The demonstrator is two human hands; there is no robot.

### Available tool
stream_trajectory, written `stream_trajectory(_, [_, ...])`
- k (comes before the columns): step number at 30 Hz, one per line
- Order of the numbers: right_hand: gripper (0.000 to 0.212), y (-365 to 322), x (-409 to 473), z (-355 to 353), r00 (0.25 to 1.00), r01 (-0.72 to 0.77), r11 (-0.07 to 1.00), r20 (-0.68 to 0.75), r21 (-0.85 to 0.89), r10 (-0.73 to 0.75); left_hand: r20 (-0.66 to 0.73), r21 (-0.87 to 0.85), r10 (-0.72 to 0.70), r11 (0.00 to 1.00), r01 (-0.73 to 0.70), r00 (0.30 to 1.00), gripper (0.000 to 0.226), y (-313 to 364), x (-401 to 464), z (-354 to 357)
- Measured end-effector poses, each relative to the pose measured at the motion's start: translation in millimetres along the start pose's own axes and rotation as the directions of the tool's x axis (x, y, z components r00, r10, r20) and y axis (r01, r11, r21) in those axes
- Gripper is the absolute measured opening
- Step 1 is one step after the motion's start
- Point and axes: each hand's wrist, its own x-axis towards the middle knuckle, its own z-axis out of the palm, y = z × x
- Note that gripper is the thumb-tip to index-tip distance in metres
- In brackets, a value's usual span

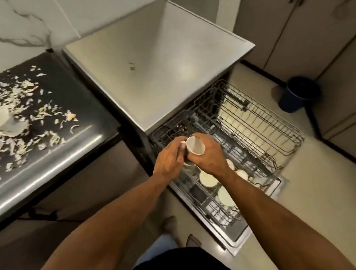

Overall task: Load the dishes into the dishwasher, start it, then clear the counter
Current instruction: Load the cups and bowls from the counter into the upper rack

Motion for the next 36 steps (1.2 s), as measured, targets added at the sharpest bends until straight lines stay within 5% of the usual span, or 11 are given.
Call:
stream_trajectory(9, [0.051, 73.2, 14.2, -15.3, 0.954, -0.278, 0.946, -0.062, 0.168, 0.292, 0.227, -0.014, -0.036, 0.999, 0.04, 0.973, 0.029, -6.4, 50.0, 69.8])
stream_trajectory(14, [0.063, 106.4, 31.9, -3.1, 0.903, -0.407, 0.885, -0.045, 0.227, 0.427, 0.313, 0.0, -0.114, 0.993, 0.12, 0.943, 0.033, -23.0, 72.2, 97.9])
stream_trajectory(17, [0.046, 120.8, 44.9, 6.6, 0.865, -0.484, 0.836, -0.001, 0.256, 0.501, 0.349, 0.008, -0.144, 0.989, 0.15, 0.926, 0.035, -34.0, 83.1, 107.7])
stream_trajectory(20, [0.062, 135.4, 59.4, 18.3, 0.824, -0.543, 0.786, 0.009, 0.296, 0.566, 0.395, 0.0, -0.163, 0.984, 0.178, 0.904, 0.036, -49.4, 96.3, 115.0])
stream_trajectory(26, [0.044, 169.0, 89.4, 39.2, 0.731, -0.627, 0.636, 0.059, 0.45, 0.68, 0.456, 0.028, -0.277, 0.954, 0.297, 0.846, 0.043, -77.2, 121.3, 129.6])
stream_trajectory(36, [0.027, 181.8, 130.8, 35.0, 0.593, -0.697, 0.363, 0.213, 0.618, 0.777, 0.512, 0.214, -0.277, 0.958, 0.192, 0.813, 0.082, -83.6, 149.5, 137.9])
